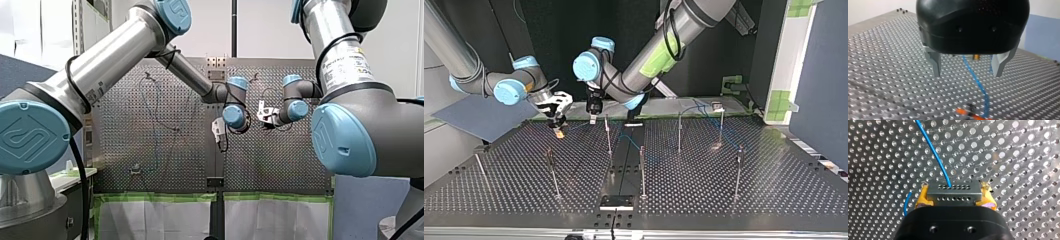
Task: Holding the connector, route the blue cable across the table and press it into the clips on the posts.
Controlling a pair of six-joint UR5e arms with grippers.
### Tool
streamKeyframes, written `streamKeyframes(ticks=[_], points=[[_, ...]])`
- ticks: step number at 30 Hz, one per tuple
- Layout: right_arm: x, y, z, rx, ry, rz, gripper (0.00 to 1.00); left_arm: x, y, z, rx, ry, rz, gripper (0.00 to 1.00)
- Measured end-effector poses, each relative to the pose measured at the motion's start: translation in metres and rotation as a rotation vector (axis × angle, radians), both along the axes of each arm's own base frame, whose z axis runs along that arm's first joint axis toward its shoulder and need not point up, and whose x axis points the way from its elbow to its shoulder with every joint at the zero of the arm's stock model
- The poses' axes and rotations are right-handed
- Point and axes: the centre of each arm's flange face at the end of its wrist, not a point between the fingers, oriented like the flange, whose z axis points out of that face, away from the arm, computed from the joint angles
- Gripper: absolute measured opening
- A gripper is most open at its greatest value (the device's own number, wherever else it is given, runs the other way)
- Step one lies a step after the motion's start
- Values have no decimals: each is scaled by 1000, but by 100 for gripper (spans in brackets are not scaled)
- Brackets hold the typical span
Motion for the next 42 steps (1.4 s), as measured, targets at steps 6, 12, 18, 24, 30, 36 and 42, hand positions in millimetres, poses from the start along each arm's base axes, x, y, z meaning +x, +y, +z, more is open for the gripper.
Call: streamKeyframes(ticks=[6, 12, 18, 24, 30, 36, 42], points=[[-2, -1, 1, -1, -3, 3, 0, 6, -9, 14, -25, -29, 0, 100], [-5, -3, 1, -1, -4, -1, 0, 4, -15, -4, -7, -5, -7, 100], [-6, -4, 1, -1, -4, -3, 0, 7, -19, -22, 7, 8, 10, 100], [-7, -5, 1, -1, -4, -4, 0, 20, -23, -17, -6, -15, 54, 100], [-6, -4, 1, -1, -9, 11, 0, 27, -23, -24, 2, -7, 70, 100], [-6, -4, 2, 0, -13, 23, 0, 31, -23, -35, 18, 12, 77, 100], [-6, -4, 2, 0, -13, 26, 0, 31, -27, -36, 16, 26, 78, 100]])
